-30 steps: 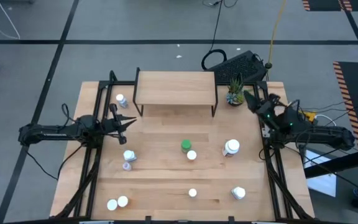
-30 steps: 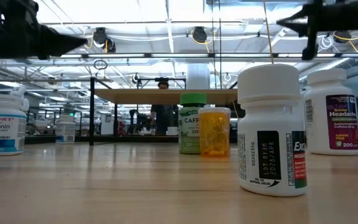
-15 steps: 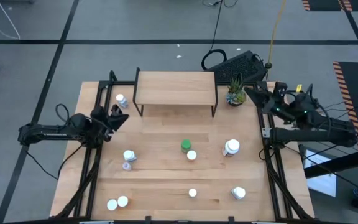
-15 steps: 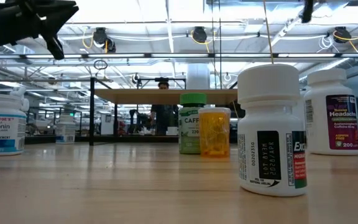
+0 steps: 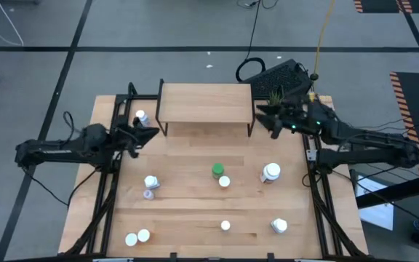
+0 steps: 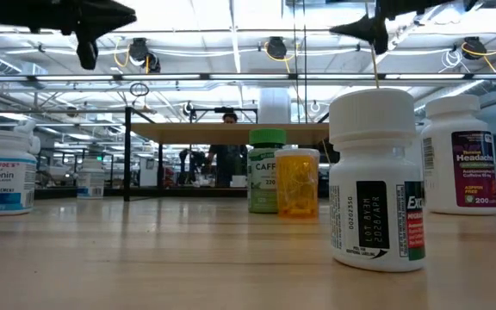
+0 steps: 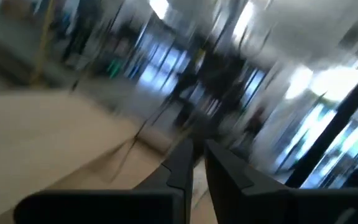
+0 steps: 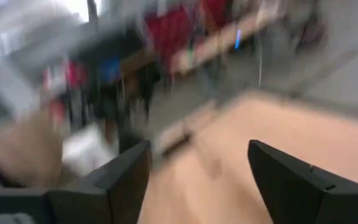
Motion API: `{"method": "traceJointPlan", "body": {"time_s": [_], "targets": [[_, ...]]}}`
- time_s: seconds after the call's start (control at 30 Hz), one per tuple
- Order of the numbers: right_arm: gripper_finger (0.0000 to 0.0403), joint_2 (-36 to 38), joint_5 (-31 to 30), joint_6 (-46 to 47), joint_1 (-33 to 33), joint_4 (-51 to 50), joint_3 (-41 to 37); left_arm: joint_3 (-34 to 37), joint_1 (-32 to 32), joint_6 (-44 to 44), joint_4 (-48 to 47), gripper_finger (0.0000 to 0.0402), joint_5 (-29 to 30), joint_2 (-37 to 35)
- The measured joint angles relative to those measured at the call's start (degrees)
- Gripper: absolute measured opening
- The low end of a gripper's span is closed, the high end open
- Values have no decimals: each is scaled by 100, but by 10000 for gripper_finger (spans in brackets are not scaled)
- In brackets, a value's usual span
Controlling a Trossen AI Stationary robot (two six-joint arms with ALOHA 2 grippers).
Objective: Pick and place medicine bottles onto shelf by color
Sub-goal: Put the large white medicine bottle on the shelf
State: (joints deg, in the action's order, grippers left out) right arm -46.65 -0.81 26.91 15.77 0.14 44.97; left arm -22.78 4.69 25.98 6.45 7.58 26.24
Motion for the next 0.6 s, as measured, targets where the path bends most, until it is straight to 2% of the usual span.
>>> {"method": "traceJointPlan", "body": {"time_s": [0.1,0.17,0.23,0.4,0.53,0.6], "targets": [[282,-199,974,-433,62,-1755,532,-895,1,-346,-1627,43,329,480],[285,-329,1596,-781,-32,-2875,825,-1335,7,-463,-2133,50,590,790],[286,-422,1969,-1246,-196,-3757,1047,-1664,12,-541,-2345,67,747,1081],[288,-490,2067,-2452,-788,-5165,1139,-2134,11,-486,-2323,138,897,1773],[299,-479,2039,-3645,-1245,-5325,876,-2249,-57,-459,-2336,197,699,2277],[307,-483,1818,-4180,-1438,-5257,729,-2260,-150,-511,-2263,217,566,2483]]}}
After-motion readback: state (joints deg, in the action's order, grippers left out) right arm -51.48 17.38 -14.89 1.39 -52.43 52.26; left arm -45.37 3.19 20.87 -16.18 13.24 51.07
